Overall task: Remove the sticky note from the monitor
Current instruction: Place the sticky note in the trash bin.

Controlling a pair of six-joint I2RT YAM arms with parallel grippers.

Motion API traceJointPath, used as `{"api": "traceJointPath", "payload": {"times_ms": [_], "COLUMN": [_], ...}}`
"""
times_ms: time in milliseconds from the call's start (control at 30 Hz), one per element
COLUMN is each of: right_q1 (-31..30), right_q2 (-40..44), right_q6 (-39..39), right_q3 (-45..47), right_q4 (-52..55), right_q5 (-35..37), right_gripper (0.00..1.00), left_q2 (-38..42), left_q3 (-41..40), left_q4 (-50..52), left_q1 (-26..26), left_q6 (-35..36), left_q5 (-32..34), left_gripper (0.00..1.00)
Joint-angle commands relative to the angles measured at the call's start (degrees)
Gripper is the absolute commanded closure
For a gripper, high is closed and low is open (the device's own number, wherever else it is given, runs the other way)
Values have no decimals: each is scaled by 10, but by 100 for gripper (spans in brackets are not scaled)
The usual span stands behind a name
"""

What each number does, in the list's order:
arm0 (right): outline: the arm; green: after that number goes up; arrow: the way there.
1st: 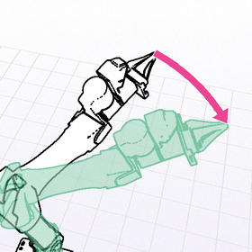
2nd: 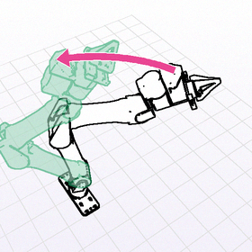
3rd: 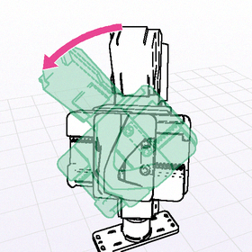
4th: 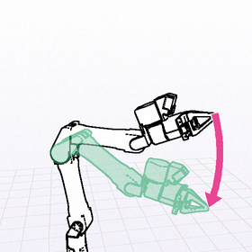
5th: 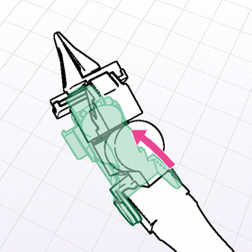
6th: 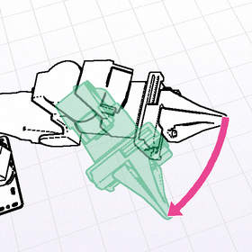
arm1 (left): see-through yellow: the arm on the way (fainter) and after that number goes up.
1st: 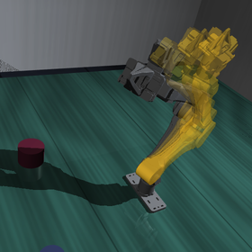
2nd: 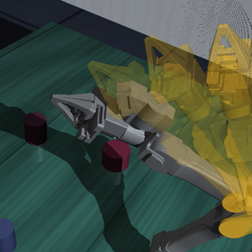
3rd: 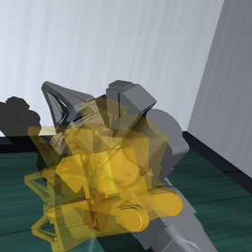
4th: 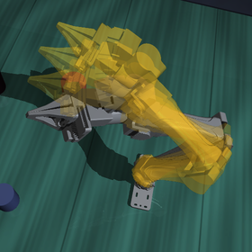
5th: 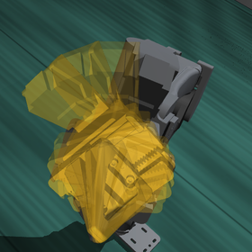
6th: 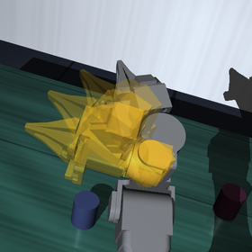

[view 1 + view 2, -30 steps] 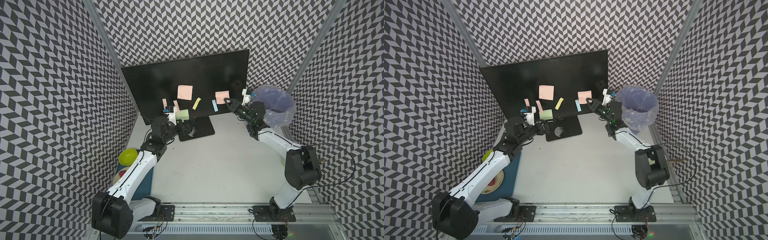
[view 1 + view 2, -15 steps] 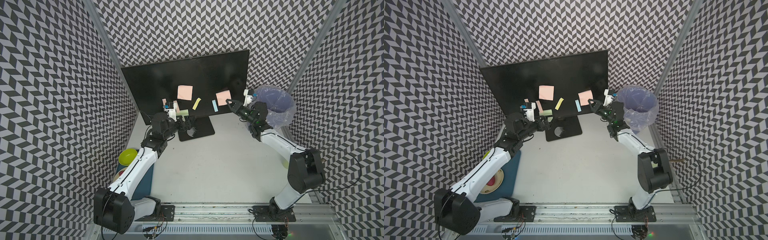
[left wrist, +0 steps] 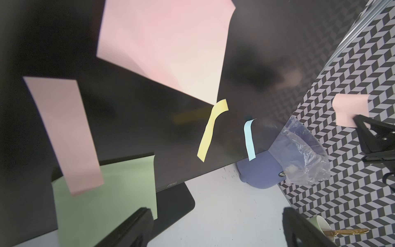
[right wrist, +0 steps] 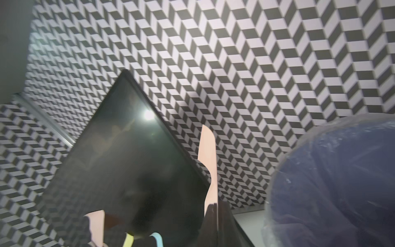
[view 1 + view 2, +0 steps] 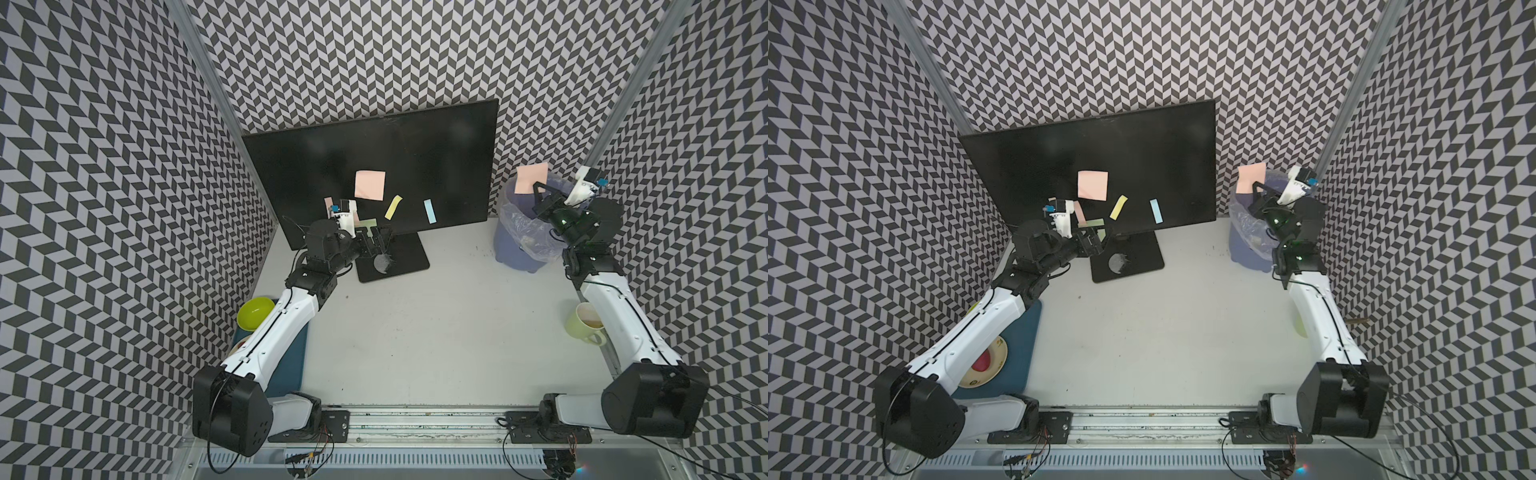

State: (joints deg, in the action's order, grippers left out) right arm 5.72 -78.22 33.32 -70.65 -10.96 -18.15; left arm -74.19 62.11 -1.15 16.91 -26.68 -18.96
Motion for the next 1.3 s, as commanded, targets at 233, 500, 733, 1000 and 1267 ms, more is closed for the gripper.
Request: {"api": "traceJointPath", "payload": {"times_ms": [233,500,733,1000,1267], "right_q1": [52,49,-14,-194,-283], "right_q2": [-97,-160,-140,-85,-136], "right_q6": [-161,-202,-209,-52,60], "right_q3": [-149,-245,-266,-138,-101], "right_q4": [203,262,271,144,31], "right_q5": [135,133,98,-13,-42], "right_gripper": [97,54,29,21,23], "left_q2": [-1,-2,-2,-9,-7], "left_q3": [24,30,29,34,29], "left_q4": [-14,-15,-13,-17,-22], "left_q1": [5,6,6,9,12], "left_q6": [3,2,1,-1,-5], "left_q5": [-7,-6,-6,-7,-7], "left_gripper": [0,0,0,0,0]}}
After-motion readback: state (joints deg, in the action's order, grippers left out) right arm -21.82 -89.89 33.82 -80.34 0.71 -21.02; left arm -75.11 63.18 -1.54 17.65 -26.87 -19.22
